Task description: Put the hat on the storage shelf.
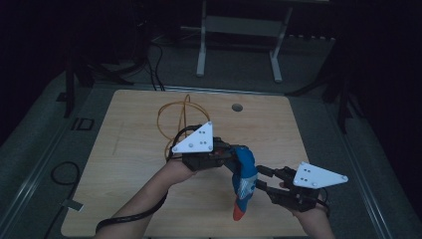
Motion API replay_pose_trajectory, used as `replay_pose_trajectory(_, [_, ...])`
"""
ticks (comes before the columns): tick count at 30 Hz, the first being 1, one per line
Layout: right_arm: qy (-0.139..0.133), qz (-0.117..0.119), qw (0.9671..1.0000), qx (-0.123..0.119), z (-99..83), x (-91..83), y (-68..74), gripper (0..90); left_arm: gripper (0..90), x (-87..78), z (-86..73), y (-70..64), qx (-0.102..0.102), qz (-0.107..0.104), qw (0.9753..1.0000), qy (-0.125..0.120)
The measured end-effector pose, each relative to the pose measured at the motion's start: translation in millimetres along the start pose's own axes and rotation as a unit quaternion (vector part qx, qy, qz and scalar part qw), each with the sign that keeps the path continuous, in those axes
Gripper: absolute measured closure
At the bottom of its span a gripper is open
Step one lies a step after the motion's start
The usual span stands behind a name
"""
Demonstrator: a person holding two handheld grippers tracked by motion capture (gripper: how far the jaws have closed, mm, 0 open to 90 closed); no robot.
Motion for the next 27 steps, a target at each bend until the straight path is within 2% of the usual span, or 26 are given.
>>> replay_pose_trajectory(3, [-0.004, 0.006, 1.0, 0.0, 0.7, 2.3, 1.4, 68.4, 87.9, -0.1, -0.5, -0.2, 0.001, 0.002, 1.0, -0.001])
replay_pose_trajectory(9, [-0.009, 0.023, 0.9997, 0.005, 2.5, 3.9, 3.8, 70.8, 87.9, -1.4, -1.0, 2.2, -0.006, 0.012, 0.9999, -0.001])
replay_pose_trajectory(10, [-0.01, 0.027, 0.9996, 0.003, 3.9, 4.1, 4.8, 78.3, 87.9, -1.6, -1.1, 2.4, -0.006, 0.013, 0.9999, 0.0])
replay_pose_trajectory(12, [-0.01, 0.028, 0.9996, -0.002, 4.9, 4.1, 5.7, 87.7, 87.9, -2.1, -1.7, 2.4, -0.007, 0.013, 0.9999, 0.002])
replay_pose_trajectory(13, [-0.01, 0.028, 0.9996, -0.002, 4.9, 4.1, 5.7, 87.7, 87.9, -2.7, -2.3, 2.9, -0.008, 0.015, 0.9999, 0.003])
replay_pose_trajectory(17, [-0.008, 0.018, 0.9997, -0.016, 6.4, 2.3, 7.9, 90.0, 87.9, -5.8, -4.7, 5.7, -0.016, 0.021, 0.9996, 0.005])
replay_pose_trajectory(19, [-0.012, 0.019, 0.9996, -0.015, 7.0, 0.5, 7.9, 90.0, 87.9, -7.4, -5.8, 6.8, -0.018, 0.024, 0.9995, 0.008])
replay_pose_trajectory(25, [-0.021, -0.008, 0.9997, -0.01, 10.6, -10.5, -0.6, 90.0, 87.7, -12.7, -11.2, 10.5, -0.024, 0.035, 0.9988, 0.023])
replay_pose_trajectory(27, [-0.022, -0.009, 0.9997, -0.01, 11.2, -12.0, -1.4, 90.0, 87.7, -14.4, -13.0, 11.4, -0.027, 0.038, 0.9985, 0.028])
Point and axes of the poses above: each handheld gripper's, and its own axes: x roughly forward along the jaws, z roughly out of its top, y roughly to its left, the point moved 5 cm from there along x, roughly forward along the jaws, and after that the axes turned 9 degrees about -x, right-handed, at the moved point
